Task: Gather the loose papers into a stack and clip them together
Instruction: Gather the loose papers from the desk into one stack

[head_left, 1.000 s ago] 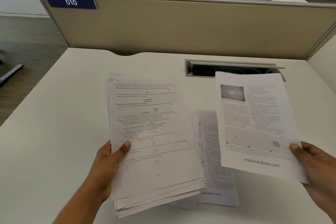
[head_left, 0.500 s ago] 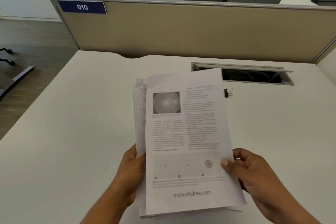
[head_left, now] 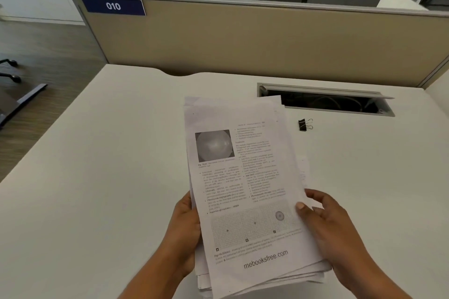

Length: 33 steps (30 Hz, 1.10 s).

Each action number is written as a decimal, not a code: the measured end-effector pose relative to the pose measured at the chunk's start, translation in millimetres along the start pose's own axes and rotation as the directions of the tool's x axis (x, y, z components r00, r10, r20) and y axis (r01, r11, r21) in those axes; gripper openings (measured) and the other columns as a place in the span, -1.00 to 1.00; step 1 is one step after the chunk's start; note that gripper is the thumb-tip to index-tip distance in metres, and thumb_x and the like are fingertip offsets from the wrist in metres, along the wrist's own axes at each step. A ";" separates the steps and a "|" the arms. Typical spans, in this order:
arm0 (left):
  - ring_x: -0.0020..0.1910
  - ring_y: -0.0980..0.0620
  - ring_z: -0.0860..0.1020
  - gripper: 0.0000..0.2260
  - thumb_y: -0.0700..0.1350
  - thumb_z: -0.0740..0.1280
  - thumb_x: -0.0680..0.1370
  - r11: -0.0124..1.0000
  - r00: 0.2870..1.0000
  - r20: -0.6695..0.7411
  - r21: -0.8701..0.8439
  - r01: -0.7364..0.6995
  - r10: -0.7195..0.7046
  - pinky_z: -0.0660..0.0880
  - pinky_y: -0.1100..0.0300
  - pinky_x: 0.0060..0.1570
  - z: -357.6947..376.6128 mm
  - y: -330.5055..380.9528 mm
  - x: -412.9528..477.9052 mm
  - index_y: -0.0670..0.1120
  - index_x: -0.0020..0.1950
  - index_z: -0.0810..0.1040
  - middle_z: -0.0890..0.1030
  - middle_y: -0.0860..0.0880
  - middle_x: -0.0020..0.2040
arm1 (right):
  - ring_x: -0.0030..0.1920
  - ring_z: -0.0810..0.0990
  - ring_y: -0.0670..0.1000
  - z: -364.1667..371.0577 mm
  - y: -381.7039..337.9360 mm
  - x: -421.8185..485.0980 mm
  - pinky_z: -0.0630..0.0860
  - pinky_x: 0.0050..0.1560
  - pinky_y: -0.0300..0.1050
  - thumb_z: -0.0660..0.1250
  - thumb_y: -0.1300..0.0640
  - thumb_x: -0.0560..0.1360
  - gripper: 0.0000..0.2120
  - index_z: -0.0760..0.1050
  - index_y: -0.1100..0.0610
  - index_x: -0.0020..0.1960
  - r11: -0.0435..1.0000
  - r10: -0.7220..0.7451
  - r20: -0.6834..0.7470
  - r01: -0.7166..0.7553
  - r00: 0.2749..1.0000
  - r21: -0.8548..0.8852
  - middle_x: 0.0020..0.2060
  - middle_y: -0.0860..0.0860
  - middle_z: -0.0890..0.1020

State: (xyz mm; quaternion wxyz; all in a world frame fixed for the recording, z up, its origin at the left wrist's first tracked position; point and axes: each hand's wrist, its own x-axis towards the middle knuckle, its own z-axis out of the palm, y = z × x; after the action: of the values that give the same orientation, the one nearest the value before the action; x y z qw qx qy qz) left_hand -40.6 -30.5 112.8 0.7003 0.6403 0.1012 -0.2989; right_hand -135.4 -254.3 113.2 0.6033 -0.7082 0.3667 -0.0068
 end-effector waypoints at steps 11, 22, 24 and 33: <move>-0.07 0.04 0.71 -0.62 0.16 0.07 0.68 0.999 0.987 -0.150 0.025 -0.046 0.049 0.64 0.13 -0.11 15.7 -3.6 -1.0 0.11 0.09 0.67 0.75 0.06 -0.03 | -0.07 0.73 0.13 3.8 5.7 -1.7 0.61 0.07 0.13 0.26 0.16 0.60 -0.78 0.69 0.10 -0.04 0.993 -0.056 -0.042 0.060 0.998 0.100 -0.14 0.04 0.77; -0.06 -0.05 0.76 -0.86 -0.13 0.31 0.63 0.992 0.981 -0.144 0.018 -0.127 0.128 0.71 -0.02 -0.10 -0.8 0.1 8.4 -0.02 0.12 0.65 0.78 0.02 0.01 | -0.11 0.74 0.08 -3.4 4.1 -2.1 0.61 -0.05 0.00 0.19 0.01 0.62 -0.67 0.69 0.13 -0.02 0.994 -0.040 0.078 0.032 0.996 0.104 -0.12 0.05 0.77; -0.05 -0.08 0.76 -0.85 -0.12 0.31 0.63 0.992 0.980 -0.152 0.008 -0.125 0.125 0.70 -0.11 -0.06 -7.1 1.2 9.3 -0.03 0.14 0.65 0.77 -0.01 0.03 | -0.15 0.73 0.07 -8.0 16.3 5.7 0.61 -0.12 -0.06 0.15 -0.08 0.62 -0.64 0.67 0.06 -0.03 0.999 -0.018 0.010 0.018 1.000 -0.028 -0.11 0.04 0.76; -0.04 -0.08 0.76 -0.80 -0.09 0.28 0.64 0.986 0.977 -0.176 -0.090 -0.139 0.122 0.69 0.02 -0.16 -33.0 -2.7 9.6 -0.05 0.19 0.65 0.77 -0.03 0.05 | 0.20 0.52 0.17 -16.2 70.9 31.6 0.52 0.01 0.04 0.34 -0.40 0.31 -0.21 0.36 0.11 0.32 0.535 0.030 -0.237 -0.215 0.971 -0.817 0.17 0.09 0.46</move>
State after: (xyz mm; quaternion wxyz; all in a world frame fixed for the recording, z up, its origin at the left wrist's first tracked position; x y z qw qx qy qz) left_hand -26.4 -1.7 100.2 0.7389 0.6322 0.1334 -0.1911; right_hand -155.8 -285.0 42.9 0.1522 -0.8779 0.4310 0.1426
